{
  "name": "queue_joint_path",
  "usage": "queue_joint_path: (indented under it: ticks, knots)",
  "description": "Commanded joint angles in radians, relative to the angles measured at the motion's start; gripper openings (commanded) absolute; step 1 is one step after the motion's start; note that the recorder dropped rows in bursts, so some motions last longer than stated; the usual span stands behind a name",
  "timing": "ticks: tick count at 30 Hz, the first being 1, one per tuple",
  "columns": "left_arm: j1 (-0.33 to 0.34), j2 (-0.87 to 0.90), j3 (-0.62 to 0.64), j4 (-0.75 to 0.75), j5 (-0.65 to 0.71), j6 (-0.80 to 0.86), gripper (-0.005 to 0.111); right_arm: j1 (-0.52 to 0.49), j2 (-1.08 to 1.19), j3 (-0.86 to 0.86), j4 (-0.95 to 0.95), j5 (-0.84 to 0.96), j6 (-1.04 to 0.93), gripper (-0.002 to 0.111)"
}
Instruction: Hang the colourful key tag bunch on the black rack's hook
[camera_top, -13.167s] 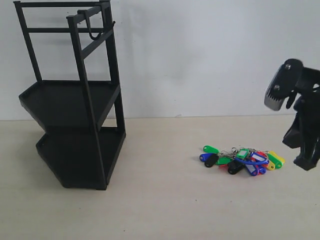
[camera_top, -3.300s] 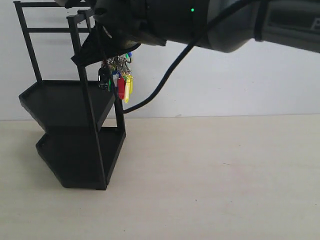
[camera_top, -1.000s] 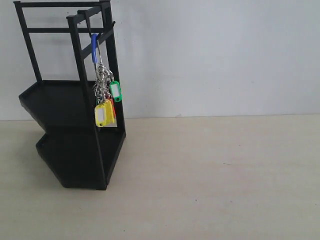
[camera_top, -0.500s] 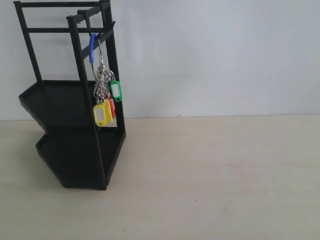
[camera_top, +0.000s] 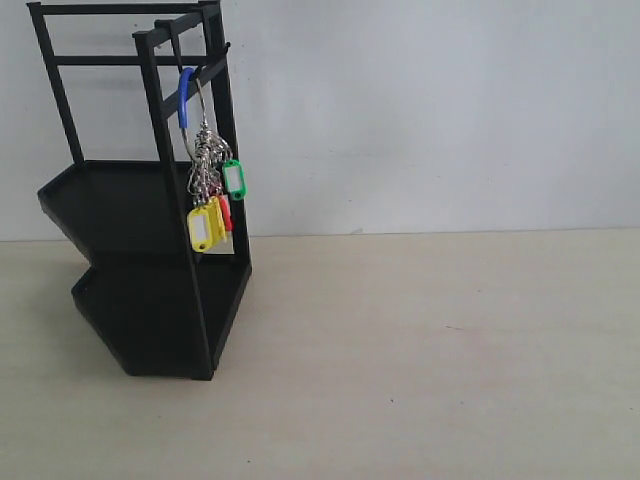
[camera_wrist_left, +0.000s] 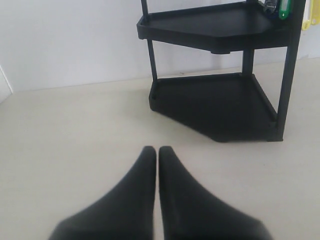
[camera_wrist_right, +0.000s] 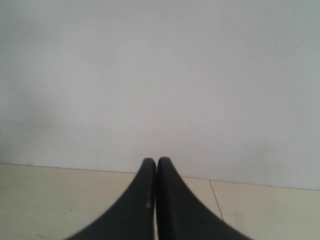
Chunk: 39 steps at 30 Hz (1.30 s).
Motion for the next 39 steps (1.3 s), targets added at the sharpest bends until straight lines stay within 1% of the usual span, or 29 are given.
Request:
queue_joint_path:
  ticks: [1,5,11,18,22,26,28,30,35,38,39]
  knots:
    - [-0.001,-0.002,-0.001,-0.003,-0.006,-0.001,0.004,-0.01,-0.005,0.001,0.004,-0.002,0.002,0.0]
    - [-0.001,-0.002,-0.001,-0.003,-0.006,-0.001,0.004,-0.107,-0.005,0.001,0.008,-0.002,0.002,0.0]
    - [-0.001,-0.002,-0.001,-0.003,-0.006,-0.001,0.004,-0.348,-0.052,0.001,0.006,-0.002,0.002,0.0]
    - [-0.001,-0.002,-0.001,-0.003,-0.006,-0.001,0.004,-0.509,-0.175,0.001,-0.055,-0.002,0.002,0.0]
    - [-0.001,-0.002,-0.001,-0.003,-0.006,-0.001,0.004,-0.553,-0.218,0.001,-0.039,-0.002,0.021,0.0]
    - [-0.001,-0.002,-0.001,-0.003,-0.006,-0.001,0.004,-0.553,-0.271,0.001,0.057,-0.002,0.146,0.0]
    - [-0.001,-0.002,-0.001,-0.003,-0.006,-0.001,0.004,-0.553,-0.299,0.004,0.121,-0.002,0.174,0.0]
    - [-0.001,-0.002,-0.001,-0.003,-0.006,-0.001,0.004,-0.56,-0.327,0.042,0.16,-0.021,0.176,0.0]
    - [-0.001,-0.002,-0.001,-0.003,-0.006,-0.001,0.004,-0.628,-0.393,0.256,0.164,-0.367,0.237,0.0]
    - [-0.001,-0.002,-0.001,-0.003,-0.006,-0.001,0.004,-0.682,-0.412,0.407,0.164,-0.635,0.337,0.0]
    - [-0.001,-0.002,-0.001,-0.003,-0.006,-0.001,0.004,-0.699,-0.412,0.47,0.164,-0.756,0.364,0.0]
